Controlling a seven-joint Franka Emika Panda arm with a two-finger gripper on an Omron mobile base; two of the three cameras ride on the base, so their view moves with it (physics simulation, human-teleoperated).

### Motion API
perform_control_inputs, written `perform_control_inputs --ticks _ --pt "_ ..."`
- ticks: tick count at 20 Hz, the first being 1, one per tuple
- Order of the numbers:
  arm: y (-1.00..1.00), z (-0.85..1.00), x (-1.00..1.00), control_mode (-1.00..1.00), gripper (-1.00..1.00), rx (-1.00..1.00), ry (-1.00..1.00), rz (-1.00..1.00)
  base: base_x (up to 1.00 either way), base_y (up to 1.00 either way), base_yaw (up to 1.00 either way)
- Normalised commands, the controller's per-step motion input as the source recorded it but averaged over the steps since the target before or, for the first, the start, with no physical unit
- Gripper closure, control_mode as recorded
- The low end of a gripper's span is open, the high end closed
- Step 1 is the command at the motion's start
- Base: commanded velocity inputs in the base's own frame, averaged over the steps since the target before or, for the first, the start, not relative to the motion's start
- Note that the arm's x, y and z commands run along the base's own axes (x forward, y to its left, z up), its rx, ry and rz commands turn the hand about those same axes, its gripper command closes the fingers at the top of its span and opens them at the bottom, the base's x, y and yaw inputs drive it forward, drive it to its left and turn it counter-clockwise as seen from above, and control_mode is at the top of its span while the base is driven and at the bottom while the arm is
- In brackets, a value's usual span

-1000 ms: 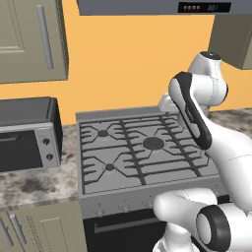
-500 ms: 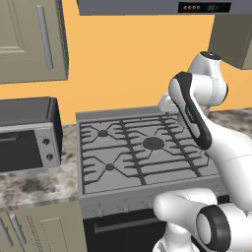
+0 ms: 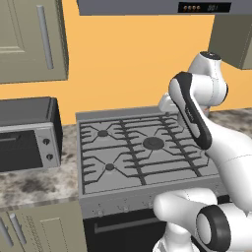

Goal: Wait until the marinara sauce is simmered to a deep red color and then turn off the stove.

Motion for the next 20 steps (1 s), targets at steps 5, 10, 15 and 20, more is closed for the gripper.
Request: perform_control_inputs --ticks 5,10,15,20 --pt "0.00 0.00 0.00 -1.00 -1.00 0.00 0.00 0.00 0.00 0.00 0.00" --pt "0.00 0.00 0.00 -1.00 -1.00 0.00 0.00 0.00 0.00 0.00 0.00" --pt "0.00 0.00 0.00 -1.00 -1.00 0.00 0.00 0.00 0.00 0.00 0.00" --pt "0.00 0.00 0.00 -1.00 -1.00 0.00 0.00 0.00 0.00 0.00 0.00"
